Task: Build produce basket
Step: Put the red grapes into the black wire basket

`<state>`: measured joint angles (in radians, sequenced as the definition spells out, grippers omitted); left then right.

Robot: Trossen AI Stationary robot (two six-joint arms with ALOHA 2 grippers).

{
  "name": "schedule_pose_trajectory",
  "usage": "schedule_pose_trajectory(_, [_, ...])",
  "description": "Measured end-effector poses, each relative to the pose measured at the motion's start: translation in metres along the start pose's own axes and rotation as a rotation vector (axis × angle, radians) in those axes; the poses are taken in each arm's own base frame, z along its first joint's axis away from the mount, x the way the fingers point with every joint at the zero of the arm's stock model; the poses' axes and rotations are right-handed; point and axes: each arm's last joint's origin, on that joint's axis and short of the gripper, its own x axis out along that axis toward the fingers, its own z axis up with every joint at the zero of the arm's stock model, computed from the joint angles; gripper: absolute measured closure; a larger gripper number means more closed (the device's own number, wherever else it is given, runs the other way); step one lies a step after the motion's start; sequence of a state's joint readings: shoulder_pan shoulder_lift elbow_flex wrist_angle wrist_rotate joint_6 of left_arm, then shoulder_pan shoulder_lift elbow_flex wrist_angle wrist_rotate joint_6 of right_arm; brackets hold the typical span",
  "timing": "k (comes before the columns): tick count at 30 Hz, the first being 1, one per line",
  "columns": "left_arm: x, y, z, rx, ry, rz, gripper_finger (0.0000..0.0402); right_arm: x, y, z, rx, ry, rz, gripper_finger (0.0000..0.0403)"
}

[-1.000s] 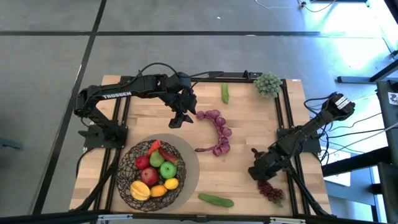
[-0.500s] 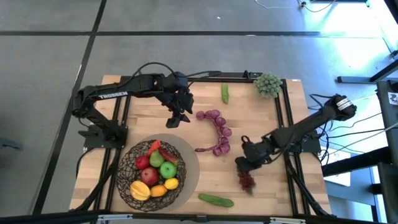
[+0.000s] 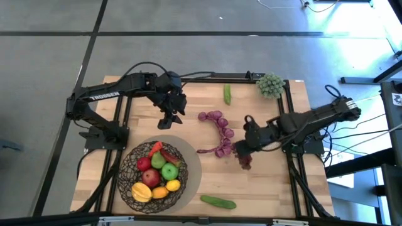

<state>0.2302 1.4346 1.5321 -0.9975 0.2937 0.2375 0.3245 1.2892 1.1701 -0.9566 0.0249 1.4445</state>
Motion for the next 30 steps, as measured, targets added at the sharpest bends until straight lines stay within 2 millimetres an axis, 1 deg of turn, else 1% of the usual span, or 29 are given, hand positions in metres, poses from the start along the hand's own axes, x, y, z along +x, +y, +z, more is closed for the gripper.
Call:
schedule_pose_trajectory(2, [-0.004,-0.001,0.001,0.005,-0.016,0.002,0.0214,-0.012,0.007,0.008,-0.052,-0.066,0.033,0.0403])
schedule_pose_trajectory(4, [-0.007,-0.003,-0.003,-0.008,0.002,-0.001,0.0214,-0.022,0.014,0.015,-0.105,-0.129,0.064,0.0403])
schedule_pose_trajectory(7, [-0.014,-0.005,-0.001,-0.017,-0.032,0.004,0.0214,-0.035,0.021,0.028,-0.196,-0.202,0.095,0.0403])
schedule_pose_trajectory(9, [-0.022,-0.009,-0.005,-0.041,-0.029,0.004,0.0214,-0.043,0.025,0.037,-0.249,-0.25,0.121,0.0403])
schedule_pose_trajectory(11, [-0.03,-0.012,-0.003,-0.043,-0.073,0.021,0.0214,-0.049,0.029,0.047,-0.3,-0.298,0.153,0.0403])
schedule_pose_trajectory(14, [-0.042,-0.019,-0.009,-0.068,-0.068,0.07,0.0214,-0.055,0.035,0.06,-0.378,-0.366,0.219,0.0403])
schedule_pose_trajectory(16, [-0.05,-0.023,-0.007,-0.072,-0.106,0.098,0.0214,-0.058,0.039,0.068,-0.425,-0.391,0.274,0.0403])
schedule_pose_trajectory(18, [-0.055,-0.028,-0.012,-0.098,-0.094,0.118,0.0214,-0.059,0.043,0.074,-0.471,-0.402,0.321,0.0403])
schedule_pose_trajectory(20, [-0.062,-0.031,-0.011,-0.11,-0.123,0.135,0.0214,-0.056,0.047,0.081,-0.515,-0.405,0.359,0.0403])
schedule_pose_trajectory(23, [-0.071,-0.037,-0.017,-0.148,-0.126,0.15,0.0214,-0.049,0.056,0.091,-0.582,-0.397,0.438,0.0403])
schedule_pose_trajectory(25, [-0.074,-0.039,-0.016,-0.155,-0.144,0.16,0.0214,-0.042,0.062,0.097,-0.631,-0.385,0.495,0.0403])
schedule_pose_trajectory(27, [-0.078,-0.041,-0.021,-0.181,-0.128,0.181,0.0214,-0.036,0.07,0.104,-0.671,-0.375,0.57,0.0403])
schedule_pose_trajectory(30, [-0.085,-0.043,-0.022,-0.195,-0.158,0.203,0.0214,-0.029,0.079,0.113,-0.727,-0.344,0.651,0.0403])
